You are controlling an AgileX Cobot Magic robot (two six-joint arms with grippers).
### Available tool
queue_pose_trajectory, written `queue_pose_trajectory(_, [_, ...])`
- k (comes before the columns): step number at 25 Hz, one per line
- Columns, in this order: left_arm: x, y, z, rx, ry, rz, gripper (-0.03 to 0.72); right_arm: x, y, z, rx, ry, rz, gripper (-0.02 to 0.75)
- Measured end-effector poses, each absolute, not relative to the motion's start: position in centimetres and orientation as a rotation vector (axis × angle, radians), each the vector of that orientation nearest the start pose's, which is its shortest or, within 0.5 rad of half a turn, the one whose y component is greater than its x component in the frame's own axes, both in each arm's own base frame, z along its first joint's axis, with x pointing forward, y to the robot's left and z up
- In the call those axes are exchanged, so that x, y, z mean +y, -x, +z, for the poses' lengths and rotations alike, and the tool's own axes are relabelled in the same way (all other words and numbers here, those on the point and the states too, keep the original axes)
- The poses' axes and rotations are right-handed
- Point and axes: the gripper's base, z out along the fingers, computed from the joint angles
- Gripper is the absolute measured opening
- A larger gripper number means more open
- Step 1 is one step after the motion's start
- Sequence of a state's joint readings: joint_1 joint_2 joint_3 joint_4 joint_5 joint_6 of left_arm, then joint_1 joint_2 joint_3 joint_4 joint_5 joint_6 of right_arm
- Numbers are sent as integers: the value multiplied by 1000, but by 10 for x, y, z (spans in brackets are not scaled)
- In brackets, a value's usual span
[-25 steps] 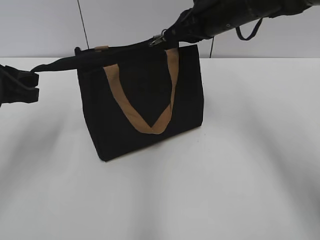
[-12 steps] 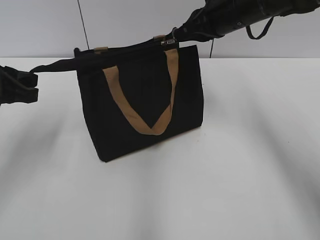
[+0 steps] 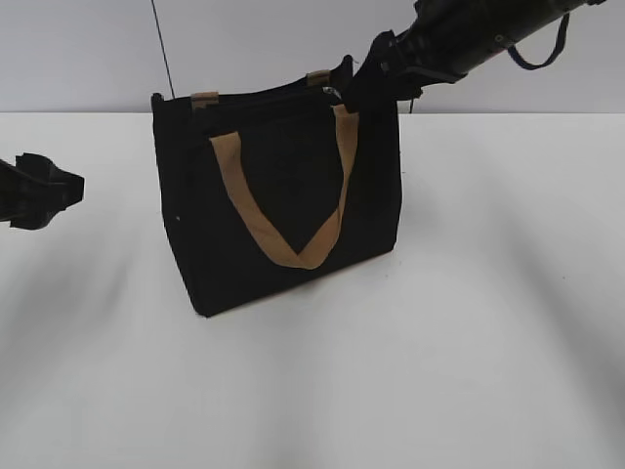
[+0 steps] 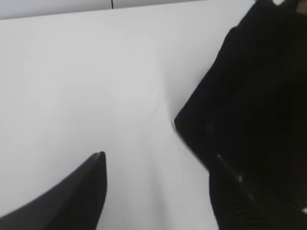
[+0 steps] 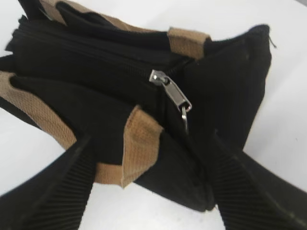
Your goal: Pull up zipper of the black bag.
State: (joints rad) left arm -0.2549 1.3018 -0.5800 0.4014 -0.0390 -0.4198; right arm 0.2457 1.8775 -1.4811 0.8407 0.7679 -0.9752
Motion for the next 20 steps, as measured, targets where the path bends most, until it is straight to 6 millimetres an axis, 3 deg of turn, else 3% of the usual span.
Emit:
queue_pose_trajectory(9, [-68, -201, 249, 2268, -203, -177, 493, 126, -361, 287, 2531, 794, 510, 557])
queue_pose_trajectory(14, [-55, -169, 264, 2341, -118, -170, 479, 122, -347, 287, 2687, 786, 533, 557])
queue_pose_trajectory(20, [-41, -123, 282, 2361, -173, -199, 471, 116, -321, 273, 2839, 759, 573, 557])
